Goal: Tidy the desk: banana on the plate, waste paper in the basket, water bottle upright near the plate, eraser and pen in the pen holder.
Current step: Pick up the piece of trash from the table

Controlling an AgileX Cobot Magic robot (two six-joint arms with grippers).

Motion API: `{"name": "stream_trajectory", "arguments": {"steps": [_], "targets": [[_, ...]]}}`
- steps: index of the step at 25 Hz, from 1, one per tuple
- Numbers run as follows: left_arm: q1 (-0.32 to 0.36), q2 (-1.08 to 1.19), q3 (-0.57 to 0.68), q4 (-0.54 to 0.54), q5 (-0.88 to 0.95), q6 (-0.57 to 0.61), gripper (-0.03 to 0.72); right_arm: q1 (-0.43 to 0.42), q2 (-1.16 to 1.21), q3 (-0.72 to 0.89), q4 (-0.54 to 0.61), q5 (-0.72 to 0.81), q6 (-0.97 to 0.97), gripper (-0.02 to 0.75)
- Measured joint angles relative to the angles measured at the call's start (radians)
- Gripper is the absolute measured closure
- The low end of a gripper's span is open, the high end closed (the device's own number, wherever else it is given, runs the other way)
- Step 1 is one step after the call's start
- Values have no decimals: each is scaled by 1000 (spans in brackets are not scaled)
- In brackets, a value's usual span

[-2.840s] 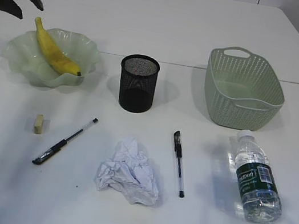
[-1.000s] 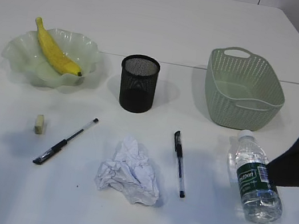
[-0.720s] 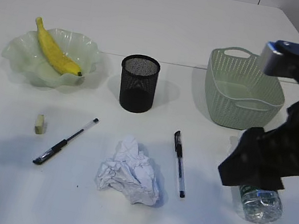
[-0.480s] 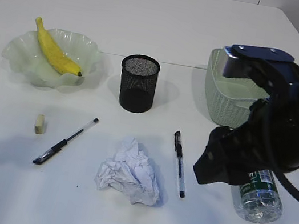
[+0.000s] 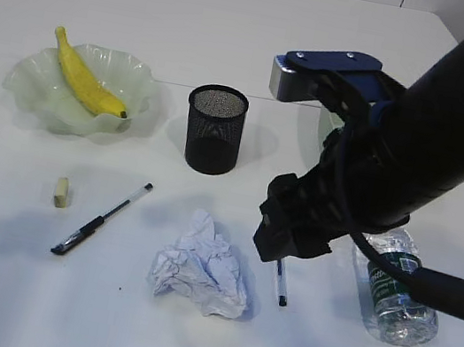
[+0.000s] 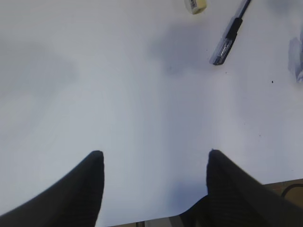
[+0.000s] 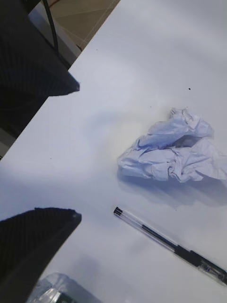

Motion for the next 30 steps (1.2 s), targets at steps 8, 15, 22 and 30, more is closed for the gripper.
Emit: {"name": "stream_trajectory", "arguments": {"steps": [8,15,22,30], "targets": [[0,0,22,-24,-1,0,208,6,58,-17,-29,-2,-14,189],[0,0,90,-26,-36,0,207,6,124,-81,-38,-12,-46,189],[0,0,102,-26,-54,0,207,6,256,-197,-38,-15,-66,189],[0,0,102,-26,-71,0,207,21,398,-257,-48,0,-93,189]]}}
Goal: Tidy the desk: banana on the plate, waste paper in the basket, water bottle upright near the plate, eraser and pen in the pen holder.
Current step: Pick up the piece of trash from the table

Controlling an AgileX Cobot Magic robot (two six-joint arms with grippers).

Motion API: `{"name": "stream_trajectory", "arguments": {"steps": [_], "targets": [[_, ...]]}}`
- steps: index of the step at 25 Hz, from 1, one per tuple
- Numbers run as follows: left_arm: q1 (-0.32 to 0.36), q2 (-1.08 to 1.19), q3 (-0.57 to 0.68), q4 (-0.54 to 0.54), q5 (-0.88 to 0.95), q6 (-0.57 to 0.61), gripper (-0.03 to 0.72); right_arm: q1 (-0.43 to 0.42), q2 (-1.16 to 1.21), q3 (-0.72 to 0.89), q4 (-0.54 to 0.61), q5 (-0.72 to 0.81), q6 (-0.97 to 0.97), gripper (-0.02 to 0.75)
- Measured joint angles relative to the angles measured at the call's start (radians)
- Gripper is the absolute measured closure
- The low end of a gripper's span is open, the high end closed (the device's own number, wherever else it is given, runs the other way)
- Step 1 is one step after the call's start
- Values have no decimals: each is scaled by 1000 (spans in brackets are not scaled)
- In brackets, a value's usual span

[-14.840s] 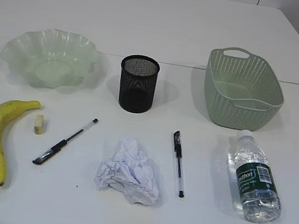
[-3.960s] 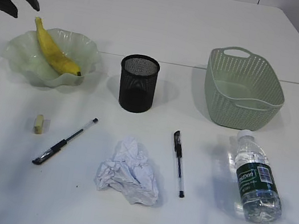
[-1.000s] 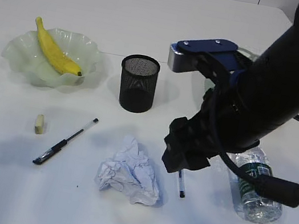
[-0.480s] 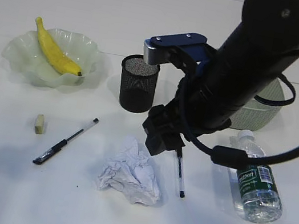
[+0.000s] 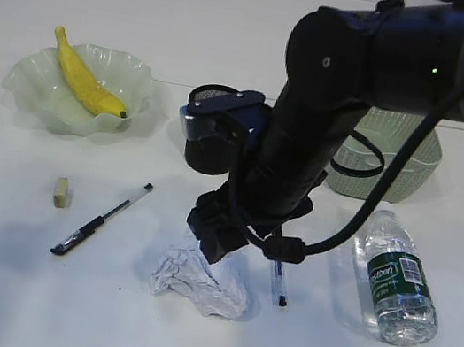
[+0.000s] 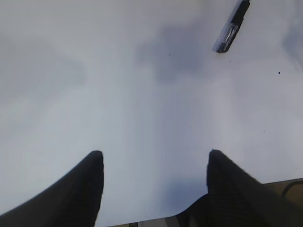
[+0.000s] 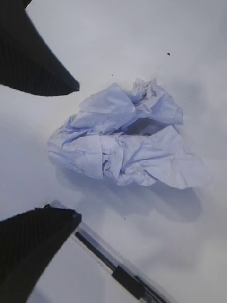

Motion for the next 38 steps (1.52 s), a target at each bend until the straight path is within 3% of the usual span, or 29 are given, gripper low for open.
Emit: {"name": "stream_trajectory", "arguments": {"steps": [11,28,33,38], "targets": [[0,0,0,12,-11,0,207,76,53,-2,-74,-113,-4,117],[0,0,0,14,-11,0,207,76,223,-78,-76,-127,11,117],[0,0,0,16,-11,0,207,76,250,-86,-82,-127,21,206],[0,0,0,16,-11,0,207,76,256,-86,-84,-119,26,393]]}}
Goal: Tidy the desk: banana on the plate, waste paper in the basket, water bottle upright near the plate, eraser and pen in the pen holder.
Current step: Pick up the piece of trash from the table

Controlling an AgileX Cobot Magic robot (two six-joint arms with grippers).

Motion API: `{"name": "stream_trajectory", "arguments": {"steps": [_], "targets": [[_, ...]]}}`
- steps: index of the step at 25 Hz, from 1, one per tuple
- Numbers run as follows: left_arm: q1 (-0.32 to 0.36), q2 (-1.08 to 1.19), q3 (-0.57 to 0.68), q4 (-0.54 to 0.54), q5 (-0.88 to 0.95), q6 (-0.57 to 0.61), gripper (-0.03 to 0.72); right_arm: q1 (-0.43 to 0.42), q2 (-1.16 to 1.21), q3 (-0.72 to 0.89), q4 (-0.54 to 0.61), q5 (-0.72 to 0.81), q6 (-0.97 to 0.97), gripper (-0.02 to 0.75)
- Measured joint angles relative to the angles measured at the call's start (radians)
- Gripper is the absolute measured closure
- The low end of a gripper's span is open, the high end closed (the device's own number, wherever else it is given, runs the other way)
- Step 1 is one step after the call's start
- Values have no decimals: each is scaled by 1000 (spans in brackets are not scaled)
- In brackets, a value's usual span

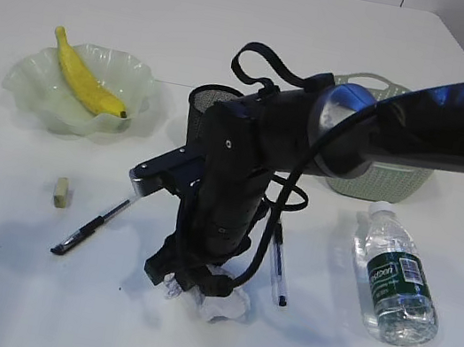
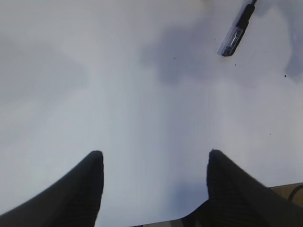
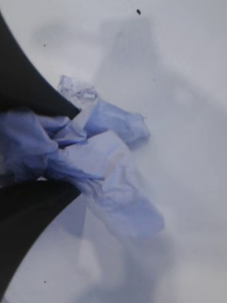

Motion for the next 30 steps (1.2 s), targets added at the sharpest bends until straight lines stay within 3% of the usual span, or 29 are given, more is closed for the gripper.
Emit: {"name": "stream_trajectory", "arguments": {"steps": [5,8,22,30], "targets": [[0,0,0,2,0,0,207,0,0,-2,0,25,0,612],[0,0,0,2,0,0,207,0,0,-5,0,39,0,671],[0,0,0,2,0,0,207,-11,-153,-5,-49,122,0,687],[0,0,0,6,0,0,207,-157,-214,-5,-74,118,0,688]]}}
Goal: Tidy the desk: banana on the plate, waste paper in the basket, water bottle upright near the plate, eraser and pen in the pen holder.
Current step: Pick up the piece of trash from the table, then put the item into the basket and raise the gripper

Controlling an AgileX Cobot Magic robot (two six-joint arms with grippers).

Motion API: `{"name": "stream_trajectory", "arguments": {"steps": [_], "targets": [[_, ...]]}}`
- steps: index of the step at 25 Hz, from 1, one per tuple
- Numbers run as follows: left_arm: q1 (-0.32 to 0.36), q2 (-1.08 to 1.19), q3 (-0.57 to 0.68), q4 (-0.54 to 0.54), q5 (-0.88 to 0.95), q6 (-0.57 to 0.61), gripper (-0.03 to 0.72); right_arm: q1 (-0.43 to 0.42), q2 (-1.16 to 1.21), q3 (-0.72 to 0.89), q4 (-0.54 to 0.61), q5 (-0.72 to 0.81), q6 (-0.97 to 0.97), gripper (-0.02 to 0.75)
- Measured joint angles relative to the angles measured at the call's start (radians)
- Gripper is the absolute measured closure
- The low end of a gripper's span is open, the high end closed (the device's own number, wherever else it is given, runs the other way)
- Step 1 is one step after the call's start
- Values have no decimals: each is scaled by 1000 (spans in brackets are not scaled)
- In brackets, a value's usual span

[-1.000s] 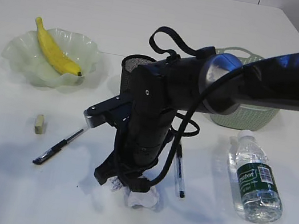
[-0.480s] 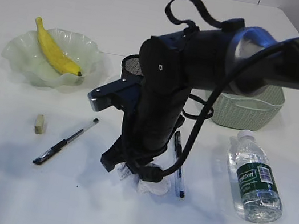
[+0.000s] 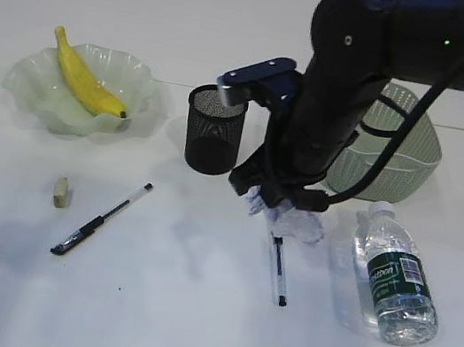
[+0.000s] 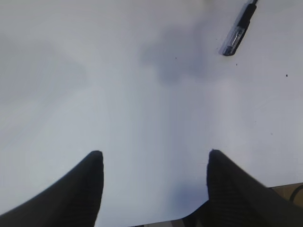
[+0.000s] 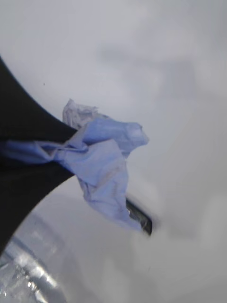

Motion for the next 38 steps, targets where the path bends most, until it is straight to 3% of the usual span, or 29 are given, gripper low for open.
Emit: {"name": "stream_trajectory", "arguments": {"steps": [9,20,38], "targets": [[0,0,0,2,0,0,207,-192,-2,-134,8,-28,2,689],[0,0,0,3,-11,0,207,-365,21,-219,2,-255,120,690],[0,0,0,6,-26,0,207,-394,283,-384,-52,-304,221,668]]}}
